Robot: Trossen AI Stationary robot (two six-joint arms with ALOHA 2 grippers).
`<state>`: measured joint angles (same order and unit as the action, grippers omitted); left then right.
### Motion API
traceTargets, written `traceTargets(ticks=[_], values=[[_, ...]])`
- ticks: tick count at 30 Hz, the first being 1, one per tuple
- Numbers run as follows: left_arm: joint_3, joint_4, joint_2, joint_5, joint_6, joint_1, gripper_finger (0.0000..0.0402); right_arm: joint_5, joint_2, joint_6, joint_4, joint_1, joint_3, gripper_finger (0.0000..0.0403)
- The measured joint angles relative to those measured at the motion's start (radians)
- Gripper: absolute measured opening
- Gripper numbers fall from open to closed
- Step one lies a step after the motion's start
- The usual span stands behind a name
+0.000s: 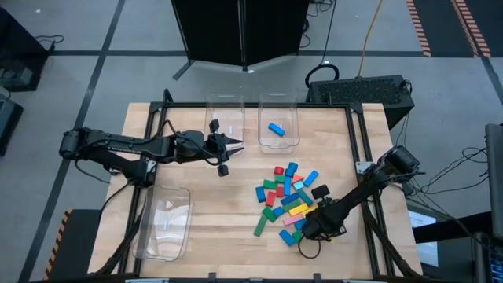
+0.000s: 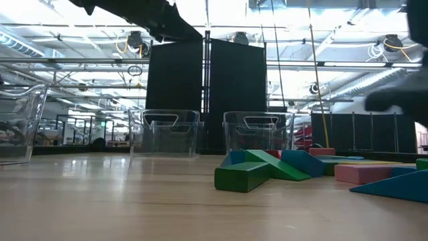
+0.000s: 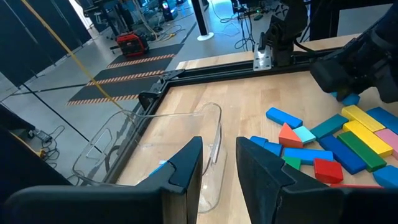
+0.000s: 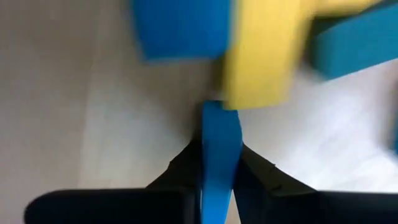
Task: Sort blocks by size
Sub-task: Put the blue rectangular block into the top right transparent bin
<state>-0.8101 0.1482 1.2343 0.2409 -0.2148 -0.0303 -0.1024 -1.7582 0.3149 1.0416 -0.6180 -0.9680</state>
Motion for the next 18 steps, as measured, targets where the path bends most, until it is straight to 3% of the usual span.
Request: traceTargets(ticks=[18], values=[[0.000, 0.000, 0.000, 0.000, 0.001, 0.000, 0.0100, -0.215, 0.237, 0.055, -0.210, 0.124, -0.002, 0.0056]])
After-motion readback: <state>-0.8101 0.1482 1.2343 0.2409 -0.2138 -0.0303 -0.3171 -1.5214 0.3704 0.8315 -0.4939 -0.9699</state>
